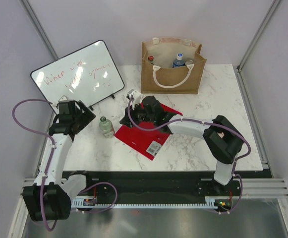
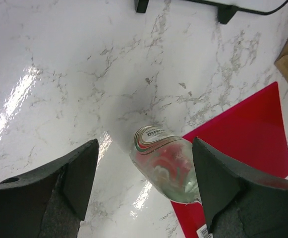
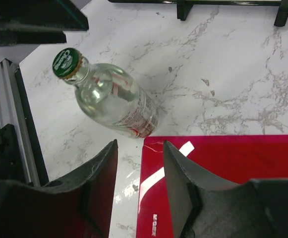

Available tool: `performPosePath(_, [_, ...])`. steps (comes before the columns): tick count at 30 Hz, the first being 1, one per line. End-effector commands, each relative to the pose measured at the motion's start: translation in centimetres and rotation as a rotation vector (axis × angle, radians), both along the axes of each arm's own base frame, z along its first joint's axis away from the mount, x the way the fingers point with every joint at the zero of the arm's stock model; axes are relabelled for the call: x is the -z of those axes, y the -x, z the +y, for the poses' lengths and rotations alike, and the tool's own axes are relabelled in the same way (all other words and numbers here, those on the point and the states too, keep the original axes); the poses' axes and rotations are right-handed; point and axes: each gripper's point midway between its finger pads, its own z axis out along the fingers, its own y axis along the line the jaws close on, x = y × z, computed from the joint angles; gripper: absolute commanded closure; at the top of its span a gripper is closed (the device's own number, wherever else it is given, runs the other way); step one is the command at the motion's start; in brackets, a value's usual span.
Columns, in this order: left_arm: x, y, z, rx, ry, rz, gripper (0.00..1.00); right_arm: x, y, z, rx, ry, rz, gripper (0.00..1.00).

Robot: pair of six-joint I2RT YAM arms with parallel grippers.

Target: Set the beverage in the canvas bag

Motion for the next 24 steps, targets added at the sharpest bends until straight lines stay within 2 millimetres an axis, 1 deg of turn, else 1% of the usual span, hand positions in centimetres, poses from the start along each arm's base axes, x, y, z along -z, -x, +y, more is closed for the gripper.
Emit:
performPosePath(1, [0.7, -0.2, -0.4, -0.015, 0.049, 0.007, 0.18, -3.3, -1.8, 3.1, -0.035, -0.113, -0.096, 0.51])
performPosePath(2, [0.8, -0.2, -0.4, -0.016, 0.051, 0.01, 0.18, -3.3, -1.1, 3.6, -0.072, -0.124, -0.095, 0.5])
performPosePath(3, [0.8, -0.2, -0.3, -0.019, 0.048, 0.013, 0.18, -2.7, -0.8, 3.9, -0.093, -0.118, -0.1, 0.47])
performPosePath(4, [0.9, -0.3, -0.4, -0.013, 0.049, 0.015, 0.18, -2.3, -0.4, 4.0, -0.108, -0.114, -0.105, 0.38])
performPosePath(5, [1.1, -0.3, -0.6, -0.002, 0.058, 0.022, 0.19, -2.4, 0.2, 4.4, -0.128, -0.122, -0.128, 0.33])
performPosePath(6, [1.4, -0.2, -0.7, -0.004, 0.062, 0.03, 0.19, -2.0, 0.5, 4.5, -0.142, -0.114, -0.151, 0.26])
performPosePath(8, [1.8, -0.2, -1.2, 0.016, 0.087, 0.044, 0.19, -1.2, 1.4, 5.1, -0.175, -0.116, -0.171, 0.22])
performPosePath(9, [1.9, -0.2, -1.3, 0.02, 0.089, 0.049, 0.19, -0.9, 1.5, 5.2, -0.186, -0.111, -0.185, 0.19])
performPosePath(10, [2.0, -0.2, -1.3, 0.023, 0.088, 0.049, 0.19, -1.0, 1.8, 5.6, -0.201, -0.12, -0.199, 0.18])
performPosePath(11, [1.8, -0.3, -1.2, 0.019, 0.083, 0.044, 0.19, -0.2, 1.9, 5.8, -0.21, -0.11, -0.201, 0.17])
performPosePath(12, [1.7, -0.3, -1.2, 0.022, 0.08, 0.04, 0.2, -0.1, 2.2, 6.0, -0.223, -0.11, -0.214, 0.13])
performPosePath(13, [1.8, -0.3, -1.2, 0.025, 0.077, 0.045, 0.2, -0.1, 2.3, 6.3, -0.236, -0.114, -0.242, 0.12])
performPosePath(14, [1.8, -0.3, -1.2, 0.025, 0.077, 0.045, 0.2, 0.4, 2.4, 6.6, -0.247, -0.109, -0.25, 0.11])
performPosePath(15, [1.8, -0.2, -1.3, 0.027, 0.079, 0.046, 0.2, 0.6, 2.5, 6.7, -0.259, -0.111, -0.257, 0.08])
performPosePath(16, [1.9, -0.2, -1.2, 0.025, 0.08, 0.048, 0.2, 0.4, 2.7, 7.1, -0.268, -0.122, -0.281, 0.06])
performPosePath(18, [1.9, -0.2, -1.3, 0.027, 0.079, 0.049, 0.2, 1.1, 2.6, 7.3, -0.27, -0.117, -0.288, 0.04])
performPosePath(19, [1.9, -0.2, -1.2, 0.026, 0.078, 0.05, 0.21, 0.9, 2.5, 7.8, -0.262, -0.115, -0.302, 0.04])
performPosePath(21, [1.8, -0.3, -1.2, 0.023, 0.077, 0.046, 0.21, 1.6, 2.2, 8.2, -0.251, -0.094, -0.329, 0.03])
performPosePath(22, [1.8, -0.3, -1.1, 0.019, 0.077, 0.048, 0.21, 1.1, 2.0, 8.8, -0.238, -0.1, -0.348, 0.04])
performPosePath(23, [1.9, -0.2, -1.1, 0.015, 0.077, 0.049, 0.21, 1.7, 1.9, 9.1, -0.238, -0.092, -0.348, 0.04])
performPosePath(24, [2.0, -0.2, -1.0, 0.007, 0.079, 0.052, 0.21, 1.7, 1.6, 9.3, -0.232, -0.091, -0.356, 0.05])
